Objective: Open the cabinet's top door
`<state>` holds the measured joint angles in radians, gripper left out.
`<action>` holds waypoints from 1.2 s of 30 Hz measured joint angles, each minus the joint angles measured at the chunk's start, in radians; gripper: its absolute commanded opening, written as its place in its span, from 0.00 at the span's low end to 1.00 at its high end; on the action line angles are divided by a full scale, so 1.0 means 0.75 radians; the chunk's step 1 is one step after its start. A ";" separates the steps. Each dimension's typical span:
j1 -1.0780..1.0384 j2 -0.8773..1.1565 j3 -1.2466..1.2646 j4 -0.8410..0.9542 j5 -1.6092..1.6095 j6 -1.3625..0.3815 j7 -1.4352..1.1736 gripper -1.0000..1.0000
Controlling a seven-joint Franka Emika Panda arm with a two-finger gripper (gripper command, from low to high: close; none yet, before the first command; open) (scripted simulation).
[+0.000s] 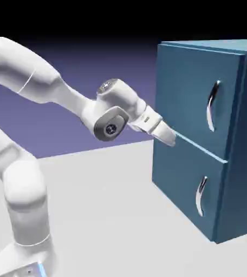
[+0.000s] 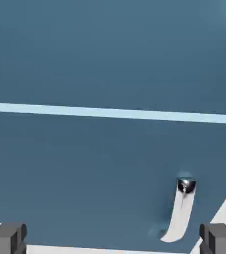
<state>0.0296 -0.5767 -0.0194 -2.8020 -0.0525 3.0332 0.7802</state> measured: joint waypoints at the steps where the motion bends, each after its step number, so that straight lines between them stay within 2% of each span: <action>1: 0.019 -0.007 -0.021 0.009 -0.058 -0.004 0.043 0.50; 36: 0.701 -0.267 -0.771 0.318 -2.088 -0.150 1.560 0.50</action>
<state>0.5551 -0.7769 -0.5978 -2.5637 -1.6181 2.9210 1.9499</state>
